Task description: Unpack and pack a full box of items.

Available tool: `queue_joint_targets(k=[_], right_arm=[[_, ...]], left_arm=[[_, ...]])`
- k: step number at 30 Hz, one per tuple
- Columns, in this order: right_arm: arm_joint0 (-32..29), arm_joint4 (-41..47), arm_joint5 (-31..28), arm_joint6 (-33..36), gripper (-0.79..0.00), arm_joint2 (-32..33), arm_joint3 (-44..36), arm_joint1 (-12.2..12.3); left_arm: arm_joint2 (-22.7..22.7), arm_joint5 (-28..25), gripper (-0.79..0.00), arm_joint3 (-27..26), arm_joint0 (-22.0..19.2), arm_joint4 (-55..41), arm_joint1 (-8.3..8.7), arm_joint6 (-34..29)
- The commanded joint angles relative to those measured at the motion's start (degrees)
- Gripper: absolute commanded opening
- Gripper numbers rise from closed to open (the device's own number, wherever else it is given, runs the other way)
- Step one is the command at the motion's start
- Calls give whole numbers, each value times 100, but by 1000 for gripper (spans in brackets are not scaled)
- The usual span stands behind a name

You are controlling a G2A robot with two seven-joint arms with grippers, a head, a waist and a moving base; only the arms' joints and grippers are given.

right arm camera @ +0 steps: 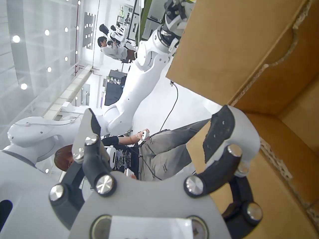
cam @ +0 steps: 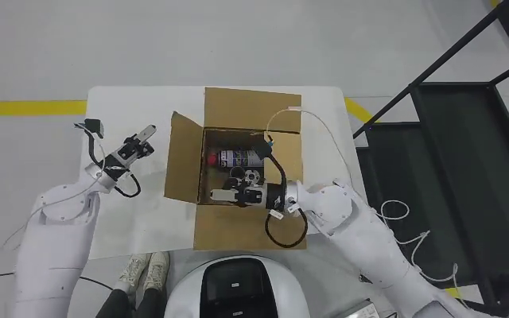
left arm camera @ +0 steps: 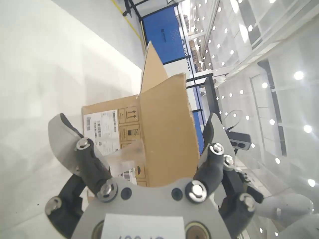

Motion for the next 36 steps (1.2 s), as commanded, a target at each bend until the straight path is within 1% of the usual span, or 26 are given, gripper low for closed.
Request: queue_joint_targets(k=[1,5,9,12,15,19,21,23,25,27,28,32,36], right_arm=[[-8,6,-8,76,0,-32,-16,0],[43,58,-86,6,0,-44,33,-14],[-73,115,-201,-19,0,161,55,23],[-305,247,-337,-52,0,504,39,83],[-619,384,-480,-75,0,904,-30,153],[-1066,538,-655,-87,0,1421,-93,238],[-1247,632,-719,-54,0,1616,-116,269],[-1390,727,-785,-44,0,1774,-129,292],[-1483,772,-828,-13,0,1890,-146,311],[-1535,805,-844,24,0,1957,-164,323],[-1544,816,-845,39,0,1977,-168,327],[-1478,787,-795,71,0,1934,-181,329],[-1381,762,-775,76,0,1837,-176,322]], left_arm=[[-148,-162,0,-194,36,-328,-1,187],[-441,-321,0,-783,121,-760,23,221],[-573,-405,0,-1540,211,-1185,46,-95],[-440,-247,0,-1929,176,-1246,59,-512],[-100,-3,0,-2080,95,-1182,47,-809],[342,214,0,-1818,-29,-759,9,-718],[546,252,0,-1608,-70,-408,-8,-626],[652,234,0,-1379,-107,74,-12,-475],[665,247,0,-1165,-94,359,-13,-257],[600,259,0,-1027,-86,759,10,-127],[571,284,0,-975,-61,813,16,-78],[489,309,0,-838,-13,1092,46,-59],[643,322,0,-646,-64,1519,41,22]])
